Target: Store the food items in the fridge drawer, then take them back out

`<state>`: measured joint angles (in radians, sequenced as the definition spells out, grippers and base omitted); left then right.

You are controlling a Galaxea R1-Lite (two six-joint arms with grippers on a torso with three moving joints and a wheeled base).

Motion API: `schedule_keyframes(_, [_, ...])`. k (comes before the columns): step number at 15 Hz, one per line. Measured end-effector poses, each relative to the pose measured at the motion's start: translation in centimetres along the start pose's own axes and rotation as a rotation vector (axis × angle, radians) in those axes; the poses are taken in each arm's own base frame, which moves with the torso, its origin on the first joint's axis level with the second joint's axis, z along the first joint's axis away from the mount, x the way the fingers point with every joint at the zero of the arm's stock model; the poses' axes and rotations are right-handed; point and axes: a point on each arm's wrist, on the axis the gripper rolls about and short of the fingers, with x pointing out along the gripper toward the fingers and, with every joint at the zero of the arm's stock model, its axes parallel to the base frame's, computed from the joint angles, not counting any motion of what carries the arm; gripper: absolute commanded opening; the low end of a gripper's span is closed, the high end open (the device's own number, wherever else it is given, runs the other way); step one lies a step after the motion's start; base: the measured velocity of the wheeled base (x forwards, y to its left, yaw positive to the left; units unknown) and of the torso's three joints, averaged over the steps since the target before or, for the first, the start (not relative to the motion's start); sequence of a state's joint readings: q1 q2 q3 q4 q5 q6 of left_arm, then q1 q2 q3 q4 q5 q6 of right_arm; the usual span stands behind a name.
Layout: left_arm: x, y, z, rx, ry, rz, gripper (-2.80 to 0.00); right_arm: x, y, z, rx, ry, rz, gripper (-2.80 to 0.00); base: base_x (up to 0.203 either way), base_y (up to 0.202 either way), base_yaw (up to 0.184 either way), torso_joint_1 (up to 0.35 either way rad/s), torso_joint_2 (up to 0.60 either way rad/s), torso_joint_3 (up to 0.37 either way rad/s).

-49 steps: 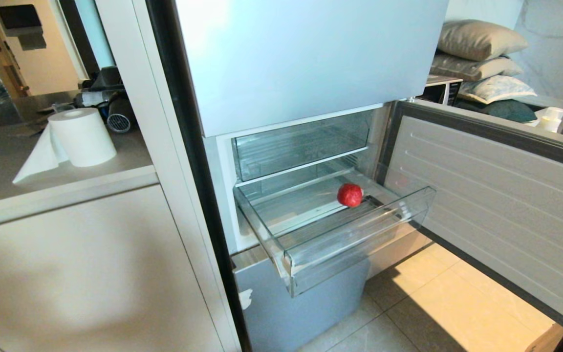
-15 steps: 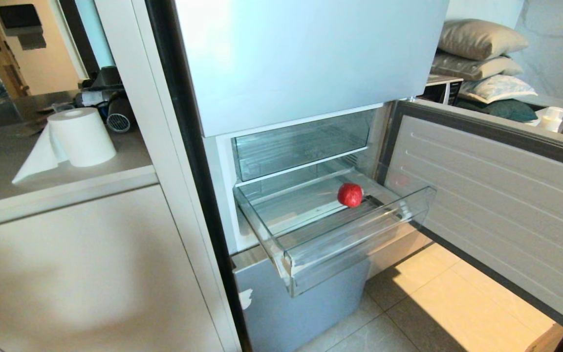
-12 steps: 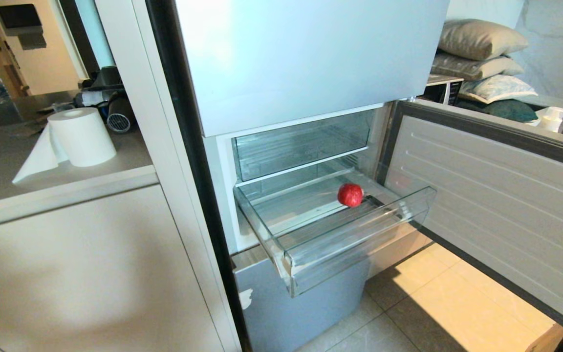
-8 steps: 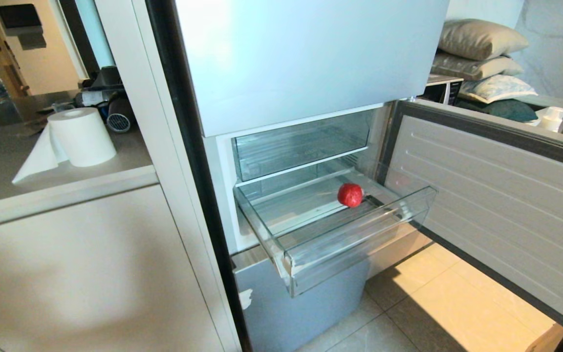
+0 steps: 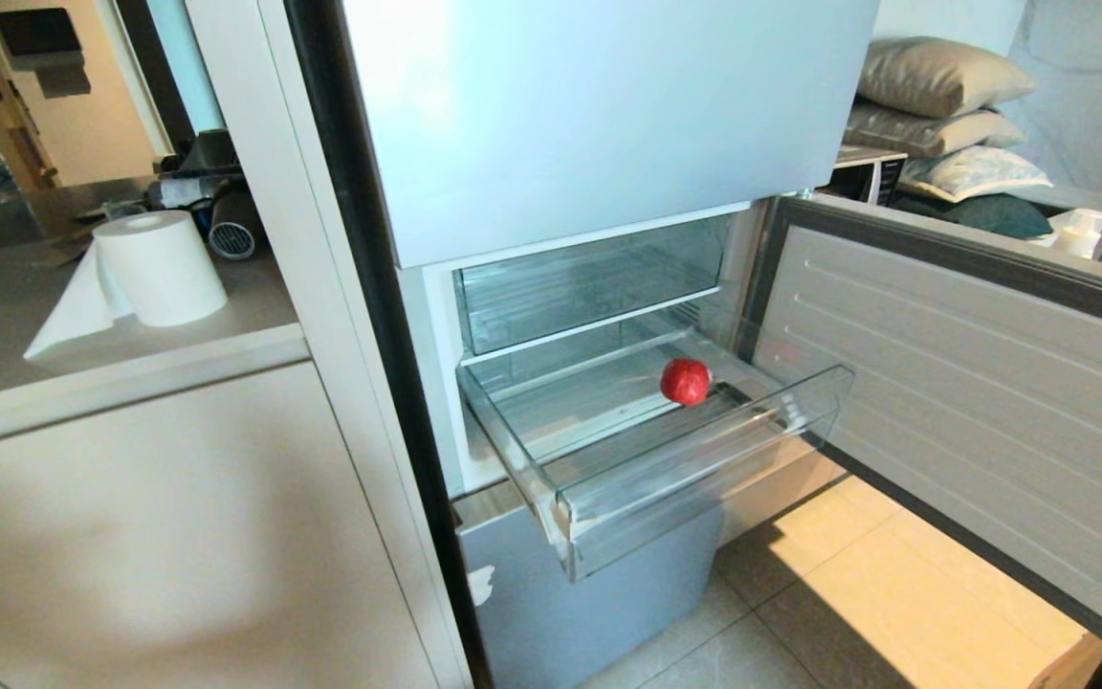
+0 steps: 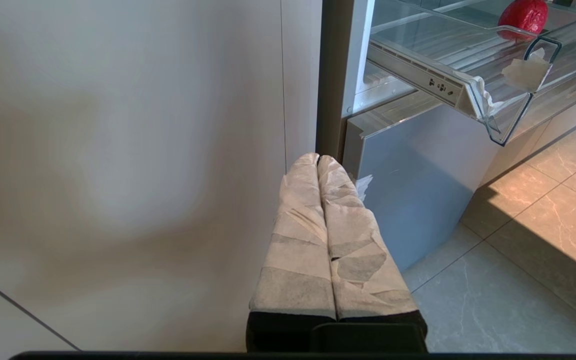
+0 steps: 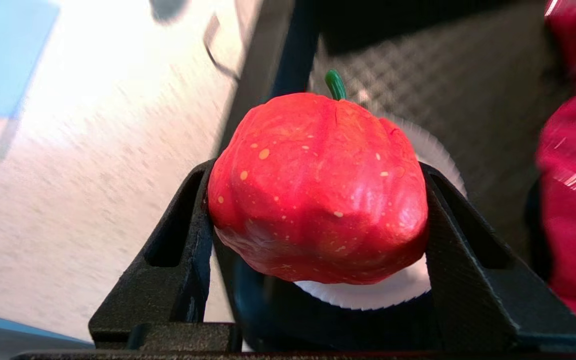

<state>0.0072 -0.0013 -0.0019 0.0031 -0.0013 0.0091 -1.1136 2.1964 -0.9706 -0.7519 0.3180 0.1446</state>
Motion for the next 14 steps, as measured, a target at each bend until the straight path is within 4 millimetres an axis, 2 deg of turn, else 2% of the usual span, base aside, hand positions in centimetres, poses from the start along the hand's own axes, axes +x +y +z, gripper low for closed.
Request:
schedule_keyframes(4, [0.0, 0.0, 0.0, 0.0, 0.0, 0.0, -2.8, -4.0, 0.7, 3.0, -0.01, -0.077, -0.052, -2.8, 0.0, 0.0, 0.0, 0.0, 0.0, 0.0])
schedule_keyframes(6, [0.0, 0.0, 0.0, 0.0, 0.0, 0.001, -2.8, -7.8, 0.8, 5.2, -0.009, -0.147, -0.113, -2.8, 0.0, 0.0, 0.0, 0.0, 0.0, 0.0])
schedule_keyframes(9, [0.0, 0.0, 0.0, 0.0, 0.0, 0.001, -2.8, -15.0, 2.3, 9.0, -0.029, -0.344, -0.195, -2.8, 0.0, 0.0, 0.0, 0.0, 0.0, 0.0])
schedule_keyframes(12, [0.0, 0.0, 0.0, 0.0, 0.0, 0.001, -2.8, -22.0, 5.8, 12.4, -0.055, -0.601, -0.212, -2.8, 0.0, 0.0, 0.0, 0.0, 0.0, 0.0])
schedule_keyframes(14, [0.0, 0.0, 0.0, 0.0, 0.0, 0.0, -2.8, -24.8, 10.5, 13.4, -0.088, -0.702, -0.067, -2.8, 0.0, 0.0, 0.0, 0.0, 0.0, 0.0])
